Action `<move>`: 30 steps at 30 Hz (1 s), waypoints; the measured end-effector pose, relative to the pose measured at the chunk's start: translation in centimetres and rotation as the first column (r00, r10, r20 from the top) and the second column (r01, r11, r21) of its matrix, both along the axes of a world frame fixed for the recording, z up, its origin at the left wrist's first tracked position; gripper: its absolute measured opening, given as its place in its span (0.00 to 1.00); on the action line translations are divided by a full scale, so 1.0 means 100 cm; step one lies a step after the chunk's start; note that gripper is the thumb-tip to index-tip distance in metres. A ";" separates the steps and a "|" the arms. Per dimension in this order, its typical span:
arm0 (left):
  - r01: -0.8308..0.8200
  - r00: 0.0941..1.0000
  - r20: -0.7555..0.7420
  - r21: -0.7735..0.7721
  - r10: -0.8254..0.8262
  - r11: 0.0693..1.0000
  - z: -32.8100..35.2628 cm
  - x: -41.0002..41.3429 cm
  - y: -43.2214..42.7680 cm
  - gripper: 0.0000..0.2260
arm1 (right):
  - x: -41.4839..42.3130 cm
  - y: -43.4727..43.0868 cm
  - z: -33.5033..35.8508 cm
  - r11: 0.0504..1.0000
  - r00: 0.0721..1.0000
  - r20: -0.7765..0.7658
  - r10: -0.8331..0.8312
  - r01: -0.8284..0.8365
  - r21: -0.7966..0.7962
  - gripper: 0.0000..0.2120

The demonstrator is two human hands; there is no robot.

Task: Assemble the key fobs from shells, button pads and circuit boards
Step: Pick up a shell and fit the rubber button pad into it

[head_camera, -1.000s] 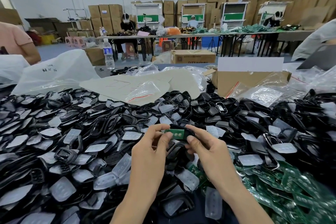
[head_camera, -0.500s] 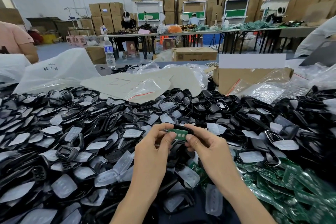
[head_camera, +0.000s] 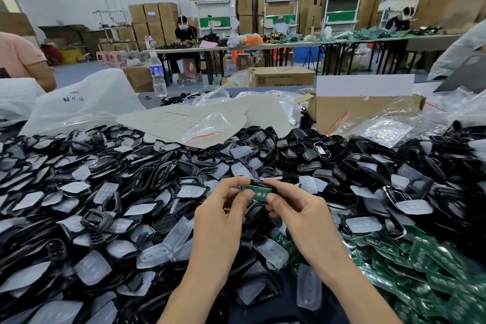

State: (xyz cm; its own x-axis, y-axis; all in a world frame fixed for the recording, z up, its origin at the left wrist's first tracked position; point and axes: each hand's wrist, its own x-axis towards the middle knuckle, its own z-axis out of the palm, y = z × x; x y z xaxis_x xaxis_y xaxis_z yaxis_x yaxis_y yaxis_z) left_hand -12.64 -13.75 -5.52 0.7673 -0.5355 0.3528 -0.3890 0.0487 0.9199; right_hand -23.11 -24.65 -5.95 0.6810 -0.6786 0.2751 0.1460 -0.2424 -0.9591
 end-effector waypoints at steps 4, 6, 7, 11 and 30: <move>-0.051 0.999 0.012 0.001 0.051 0.999 -0.002 0.000 -0.001 0.11 | 0.000 0.000 0.000 1.000 1.000 0.002 -0.001 0.001 -0.003 0.13; -0.071 0.997 0.018 0.016 0.070 0.997 -0.003 0.001 -0.001 0.09 | 0.000 0.000 0.000 1.000 1.000 -0.007 0.004 -0.004 -0.011 0.12; -0.077 0.997 0.022 0.023 0.076 0.997 -0.003 0.001 -0.001 0.09 | 0.000 0.001 0.001 1.000 1.000 -0.009 0.006 -0.006 -0.013 0.13; -0.058 0.998 0.009 0.019 0.057 0.998 -0.002 0.000 0.000 0.10 | 0.000 0.002 0.002 0.999 1.000 0.022 0.016 -0.016 0.030 0.13; 0.121 0.993 0.001 -0.028 -0.121 0.992 0.017 0.000 0.002 0.05 | -0.006 0.000 0.014 0.976 0.988 0.150 -0.038 0.005 0.219 0.07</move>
State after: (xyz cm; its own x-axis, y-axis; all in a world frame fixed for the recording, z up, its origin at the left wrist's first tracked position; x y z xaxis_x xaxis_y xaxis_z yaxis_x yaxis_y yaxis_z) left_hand -12.62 -13.50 -3.82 0.6978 -0.6144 0.3681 -0.3780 0.1206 0.9179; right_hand -23.72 -24.68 -4.51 0.6271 -0.7477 0.2184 0.2914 -0.0349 -0.9560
